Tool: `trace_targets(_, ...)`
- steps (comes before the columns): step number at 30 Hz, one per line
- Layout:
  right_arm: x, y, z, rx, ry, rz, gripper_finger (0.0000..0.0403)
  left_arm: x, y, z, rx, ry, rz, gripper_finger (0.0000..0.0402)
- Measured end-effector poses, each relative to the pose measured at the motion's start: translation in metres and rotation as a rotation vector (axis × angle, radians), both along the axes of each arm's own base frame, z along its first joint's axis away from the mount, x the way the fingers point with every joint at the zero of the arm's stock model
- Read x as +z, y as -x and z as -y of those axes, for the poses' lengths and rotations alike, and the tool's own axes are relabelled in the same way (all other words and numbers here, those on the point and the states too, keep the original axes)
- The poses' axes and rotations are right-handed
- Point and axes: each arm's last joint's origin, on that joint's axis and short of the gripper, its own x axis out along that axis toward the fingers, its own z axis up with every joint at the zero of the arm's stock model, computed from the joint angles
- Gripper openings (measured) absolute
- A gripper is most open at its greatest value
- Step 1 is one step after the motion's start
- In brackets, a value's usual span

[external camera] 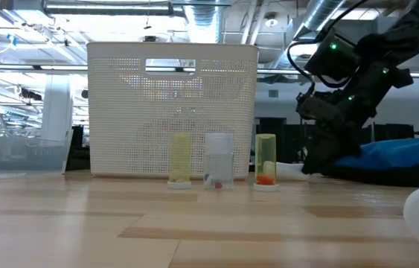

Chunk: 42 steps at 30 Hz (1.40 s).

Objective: Pick & Place Medicine items
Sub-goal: Put the top right rolled gauze into the transparent bin

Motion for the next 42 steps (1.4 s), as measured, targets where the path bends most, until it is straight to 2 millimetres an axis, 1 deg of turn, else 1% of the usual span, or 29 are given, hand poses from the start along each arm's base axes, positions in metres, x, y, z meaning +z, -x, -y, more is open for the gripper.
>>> trace_targets(5,0.004,0.000,-0.008,0.006,-0.029,0.021,0.0015,0.000,0.000,0.000,0.000,0.000,0.000,0.0324)
trace_targets(10,0.022,0.003,-0.017,0.033,-0.096,0.116,0.0014,0.000,0.000,0.000,-0.010,0.012,0.008,0.0324)
trace_targets(16,0.061,0.015,-0.030,0.140,-0.160,0.307,0.0014,0.000,-0.001,0.002,-0.071,0.018,0.021,0.0324)
trace_targets(19,0.084,0.026,-0.033,0.168,-0.208,0.427,0.0016,-0.002,-0.002,0.004,-0.094,0.026,0.005,0.0324)
trace_targets(23,0.114,0.044,-0.036,0.171,-0.282,0.606,0.0016,-0.005,-0.012,0.009,-0.122,0.025,-0.028,0.0324)
trace_targets(26,0.133,0.056,-0.036,0.160,-0.335,0.737,0.0016,-0.012,-0.029,0.014,-0.147,0.032,-0.080,0.0324)
trace_targets(28,0.140,0.061,-0.034,0.137,-0.356,0.795,0.0015,-0.017,-0.044,0.016,-0.158,0.057,-0.155,0.0324)
trace_targets(31,0.148,0.063,-0.029,0.101,-0.375,0.864,0.0014,-0.022,-0.073,0.020,-0.163,0.081,-0.308,0.0324)
trace_targets(33,0.155,0.061,-0.026,0.088,-0.370,0.894,0.0014,-0.021,-0.094,0.023,-0.169,0.078,-0.389,0.0324)
trace_targets(37,0.173,0.051,-0.021,0.088,-0.320,0.935,0.0014,-0.013,-0.132,0.026,-0.207,0.059,-0.486,0.0324)
trace_targets(40,0.188,0.042,-0.019,0.106,-0.261,0.954,0.0014,-0.016,-0.160,0.023,-0.214,0.099,-0.521,0.0324)
trace_targets(42,0.199,0.037,-0.017,0.122,-0.220,0.969,0.0014,-0.015,-0.173,0.018,-0.226,0.121,-0.509,0.0324)
